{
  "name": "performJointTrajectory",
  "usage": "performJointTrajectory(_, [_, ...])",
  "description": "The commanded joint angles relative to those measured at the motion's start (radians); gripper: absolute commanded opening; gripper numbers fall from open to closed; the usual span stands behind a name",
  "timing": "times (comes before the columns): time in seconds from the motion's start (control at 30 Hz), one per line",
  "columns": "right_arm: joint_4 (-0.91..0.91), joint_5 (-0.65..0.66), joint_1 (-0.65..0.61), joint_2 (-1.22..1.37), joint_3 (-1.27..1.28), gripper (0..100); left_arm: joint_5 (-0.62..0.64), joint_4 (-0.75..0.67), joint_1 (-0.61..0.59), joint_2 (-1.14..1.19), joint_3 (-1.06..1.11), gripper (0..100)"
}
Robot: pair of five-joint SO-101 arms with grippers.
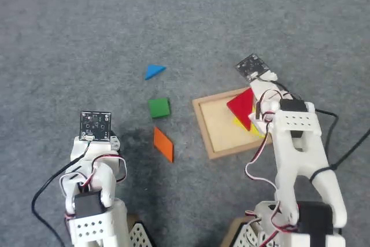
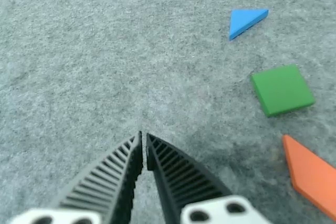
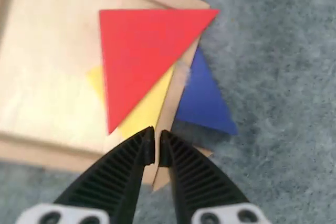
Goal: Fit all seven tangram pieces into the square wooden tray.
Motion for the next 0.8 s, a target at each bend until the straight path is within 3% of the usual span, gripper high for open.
performJointTrajectory(0.0, [-0.074,-0.233,0.024,0.031,-0.078,10.8,-0.002,0.002,0.005,-0.014,-0.008,2])
performJointTrajectory(0.1, [-0.077,-0.377,0.033,0.128,-0.175,7.5,-0.002,0.002,0.005,-0.014,-0.008,2])
performJointTrajectory(0.3, [-0.085,-0.526,0.025,0.320,-0.390,1.5,-0.002,0.002,0.005,-0.014,-0.008,2])
performJointTrajectory(0.77, [-0.076,-0.497,-0.077,0.527,-0.532,0.9,-0.002,0.002,0.005,-0.014,-0.008,2])
